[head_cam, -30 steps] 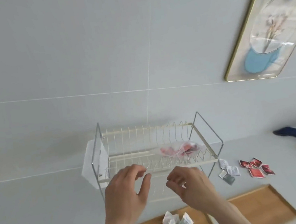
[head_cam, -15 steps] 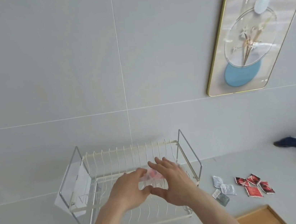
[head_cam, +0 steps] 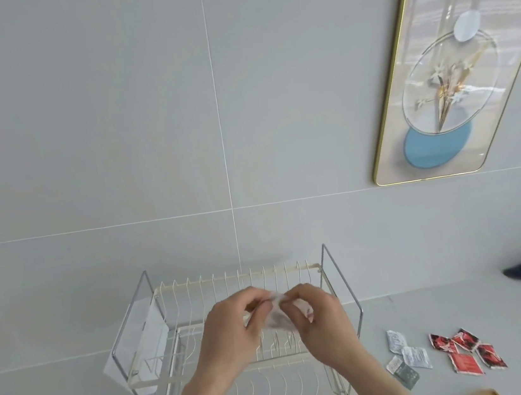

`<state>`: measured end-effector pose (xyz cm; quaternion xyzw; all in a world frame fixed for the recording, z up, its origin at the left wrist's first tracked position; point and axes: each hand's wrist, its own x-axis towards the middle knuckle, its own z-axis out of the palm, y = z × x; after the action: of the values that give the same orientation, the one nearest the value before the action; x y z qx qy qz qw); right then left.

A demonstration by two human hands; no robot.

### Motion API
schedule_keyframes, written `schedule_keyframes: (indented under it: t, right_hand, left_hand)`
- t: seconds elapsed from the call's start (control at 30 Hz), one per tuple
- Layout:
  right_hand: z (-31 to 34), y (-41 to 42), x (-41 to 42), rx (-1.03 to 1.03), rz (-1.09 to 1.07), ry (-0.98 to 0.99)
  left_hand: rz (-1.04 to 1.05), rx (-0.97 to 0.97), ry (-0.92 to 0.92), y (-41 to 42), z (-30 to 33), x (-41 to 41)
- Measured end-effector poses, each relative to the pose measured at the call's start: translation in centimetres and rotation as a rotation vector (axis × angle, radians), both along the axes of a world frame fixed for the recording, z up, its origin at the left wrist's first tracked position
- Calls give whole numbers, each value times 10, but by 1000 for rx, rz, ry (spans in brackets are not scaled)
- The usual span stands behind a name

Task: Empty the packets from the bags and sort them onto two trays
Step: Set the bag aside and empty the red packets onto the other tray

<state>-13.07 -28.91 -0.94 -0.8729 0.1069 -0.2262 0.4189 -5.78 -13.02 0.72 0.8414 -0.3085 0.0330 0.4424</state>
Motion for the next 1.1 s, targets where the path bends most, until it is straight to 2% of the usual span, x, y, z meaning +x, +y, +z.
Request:
schedule_keyframes:
  t: [0.17,0.37,0.53,0.67,0.73,0.9,1.1]
  right_hand:
    - [62,-3,-25,284,-24,-163]
    - [79,-10,-67,437,-28,-167]
    - [29,-23,-98,477,-174,-24]
    - [-23,-21,-132,508,-485,34]
    - [-43,-17,-147,563,-505,109]
    - [-59,-14,-171,935,-410,240]
    - [-77,-33,-188,1077,-491,254]
  left_hand:
    - [-28,-216,5,4,51,-14]
    - [-167,-188,192,4,79,-44]
    - [-196,-109,474,-13,44,-62]
    - [-163,-12,580,-30,-6,-87]
    - [-111,2,619,-39,-29,-102]
    - [-105,101,583,-64,-63,-141]
    - [-147,233,498,-88,-78,-175]
